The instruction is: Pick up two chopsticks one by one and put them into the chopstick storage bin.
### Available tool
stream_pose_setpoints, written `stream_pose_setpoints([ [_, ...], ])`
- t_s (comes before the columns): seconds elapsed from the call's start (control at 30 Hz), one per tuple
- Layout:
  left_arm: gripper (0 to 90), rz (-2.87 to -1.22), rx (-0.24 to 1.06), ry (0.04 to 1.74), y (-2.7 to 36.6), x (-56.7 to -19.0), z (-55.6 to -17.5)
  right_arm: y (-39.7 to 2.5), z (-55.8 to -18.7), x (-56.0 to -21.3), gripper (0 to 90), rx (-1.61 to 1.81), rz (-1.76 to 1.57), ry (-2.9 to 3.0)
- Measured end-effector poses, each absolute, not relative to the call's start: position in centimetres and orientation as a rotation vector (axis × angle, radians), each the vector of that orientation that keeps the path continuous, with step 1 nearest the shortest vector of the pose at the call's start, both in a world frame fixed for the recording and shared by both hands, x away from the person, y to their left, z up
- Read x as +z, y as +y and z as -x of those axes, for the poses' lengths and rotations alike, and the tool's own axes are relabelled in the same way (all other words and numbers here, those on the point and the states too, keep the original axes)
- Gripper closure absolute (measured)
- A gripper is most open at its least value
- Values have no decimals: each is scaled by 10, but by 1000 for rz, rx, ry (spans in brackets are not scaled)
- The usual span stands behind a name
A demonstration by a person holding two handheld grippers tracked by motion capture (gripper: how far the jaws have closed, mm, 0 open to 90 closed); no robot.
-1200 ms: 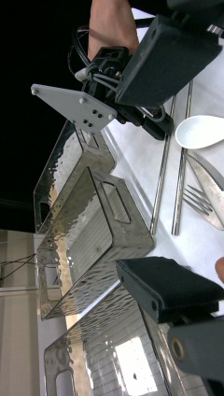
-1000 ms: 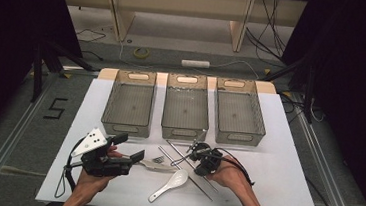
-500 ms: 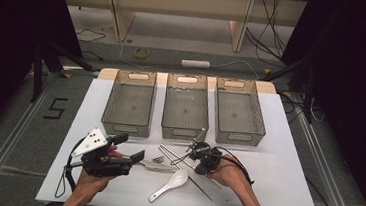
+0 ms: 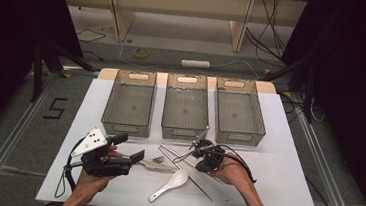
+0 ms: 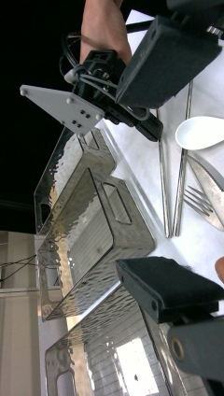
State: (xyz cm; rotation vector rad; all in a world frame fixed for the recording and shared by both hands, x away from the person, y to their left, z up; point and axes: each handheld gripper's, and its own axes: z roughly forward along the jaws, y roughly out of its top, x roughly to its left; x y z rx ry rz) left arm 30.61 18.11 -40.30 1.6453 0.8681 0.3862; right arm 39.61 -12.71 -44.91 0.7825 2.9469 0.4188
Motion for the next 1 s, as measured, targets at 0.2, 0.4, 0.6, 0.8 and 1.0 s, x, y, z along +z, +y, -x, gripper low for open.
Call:
stream_pose_setpoints([
  [0.2,165,-1645,382,872,181,-403,-307,-132,-396,-440,875,464,-813,2932],
  [0.4,165,-1662,378,881,179,-404,-309,-139,-396,-432,875,497,-819,2915],
  [0.6,169,-1687,366,885,175,-406,-313,-142,-396,-427,876,499,-810,2904],
  [0.8,173,-1799,314,890,157,-415,-332,-144,-396,-421,876,498,-801,2892],
  [1.0,179,-1894,281,859,136,-425,-350,-143,-395,-414,876,503,-784,2888],
])
